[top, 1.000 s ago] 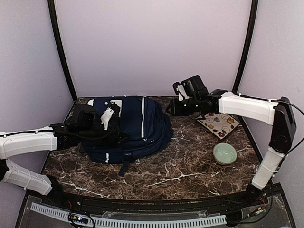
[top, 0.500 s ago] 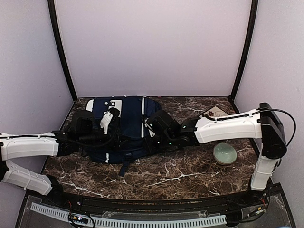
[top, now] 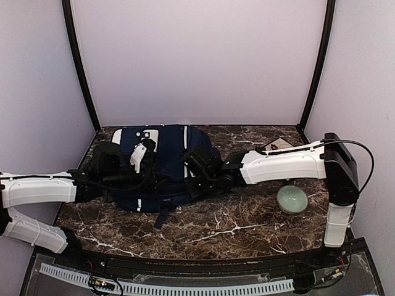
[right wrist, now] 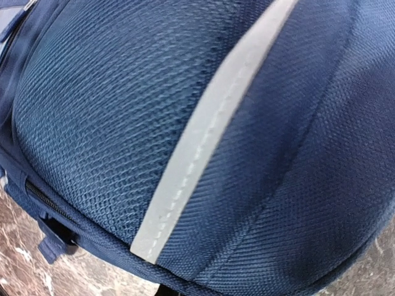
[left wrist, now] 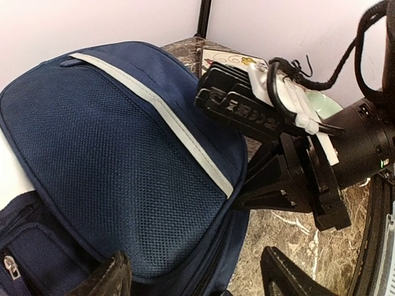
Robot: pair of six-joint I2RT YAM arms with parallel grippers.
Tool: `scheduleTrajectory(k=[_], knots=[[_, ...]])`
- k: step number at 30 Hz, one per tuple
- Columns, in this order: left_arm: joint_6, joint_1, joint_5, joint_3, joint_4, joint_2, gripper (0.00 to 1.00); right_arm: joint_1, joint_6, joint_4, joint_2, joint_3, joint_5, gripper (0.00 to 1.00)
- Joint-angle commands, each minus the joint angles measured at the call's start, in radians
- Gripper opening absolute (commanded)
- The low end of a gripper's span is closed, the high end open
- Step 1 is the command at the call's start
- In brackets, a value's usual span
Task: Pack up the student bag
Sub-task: Pick up the student bag from the upper front pocket, then hold the upper front pocket of the student bag, then zip the upper front pocket of the student bag.
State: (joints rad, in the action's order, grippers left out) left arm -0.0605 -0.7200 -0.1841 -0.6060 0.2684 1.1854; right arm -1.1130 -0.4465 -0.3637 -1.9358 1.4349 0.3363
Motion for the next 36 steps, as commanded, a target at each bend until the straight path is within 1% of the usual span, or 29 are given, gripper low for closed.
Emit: scheduleTrajectory(k=[1,2,3,5,7,10,12,14,15,17,21,23,24,25,26,27,28,33,35,36], knots=[[0.123,-0.003,-0.113,-0.014,0.006,0.007,0.72,0.004,0.015,0.024,0.020,0.011,-0.024,0.00],[0.190,-0.018,-0.115,-0.032,-0.011,0.011,0.71,0.009,0.022,0.034,0.036,0.001,-0.060,0.00],[0.272,-0.049,-0.088,-0.051,-0.033,0.014,0.71,0.018,0.026,0.042,0.051,-0.009,-0.099,0.00],[0.480,-0.115,-0.023,-0.070,-0.067,0.024,0.74,0.042,0.018,0.042,0.069,-0.021,-0.185,0.00],[0.656,-0.146,0.002,-0.059,-0.071,0.038,0.78,0.060,-0.001,0.051,0.090,-0.041,-0.246,0.00],[0.778,-0.148,0.084,-0.036,-0.026,0.067,0.80,0.067,-0.024,0.080,0.110,-0.074,-0.281,0.00],[0.865,-0.148,0.140,-0.018,0.035,0.108,0.80,0.068,-0.029,0.085,0.110,-0.077,-0.297,0.00],[0.927,-0.151,0.168,-0.014,0.096,0.151,0.78,0.070,-0.028,0.087,0.108,-0.076,-0.305,0.00],[0.943,-0.152,0.189,-0.017,0.125,0.171,0.75,0.072,-0.028,0.088,0.109,-0.074,-0.309,0.00],[0.959,-0.153,0.253,-0.029,0.184,0.216,0.62,0.076,-0.027,0.089,0.114,-0.077,-0.314,0.00],[1.003,-0.162,0.352,-0.046,0.210,0.278,0.48,0.091,-0.025,0.080,0.137,-0.086,-0.316,0.00],[0.996,-0.164,0.389,-0.026,0.239,0.276,0.38,0.102,-0.024,0.074,0.154,-0.099,-0.304,0.00],[0.993,-0.164,0.396,-0.010,0.263,0.266,0.31,0.107,-0.022,0.072,0.162,-0.112,-0.294,0.00],[0.991,-0.164,0.395,0.007,0.274,0.253,0.20,0.110,-0.020,0.070,0.170,-0.120,-0.284,0.00],[0.990,-0.164,0.388,0.027,0.284,0.233,0.07,0.115,-0.017,0.062,0.180,-0.127,-0.270,0.00],[0.986,-0.164,0.385,0.034,0.286,0.225,0.02,0.120,-0.010,0.054,0.184,-0.133,-0.254,0.00],[0.976,-0.164,0.389,0.038,0.289,0.215,0.00,0.125,-0.001,0.045,0.189,-0.139,-0.236,0.00],[0.973,-0.164,0.443,0.045,0.273,0.214,0.00,0.169,0.065,-0.040,0.207,-0.133,-0.128,0.00],[0.961,-0.164,0.405,0.042,0.231,0.190,0.00,0.200,0.094,-0.067,0.221,-0.129,-0.074,0.00],[0.948,-0.166,0.362,0.034,0.189,0.169,0.00,0.217,0.106,-0.079,0.225,-0.125,-0.055,0.00]])
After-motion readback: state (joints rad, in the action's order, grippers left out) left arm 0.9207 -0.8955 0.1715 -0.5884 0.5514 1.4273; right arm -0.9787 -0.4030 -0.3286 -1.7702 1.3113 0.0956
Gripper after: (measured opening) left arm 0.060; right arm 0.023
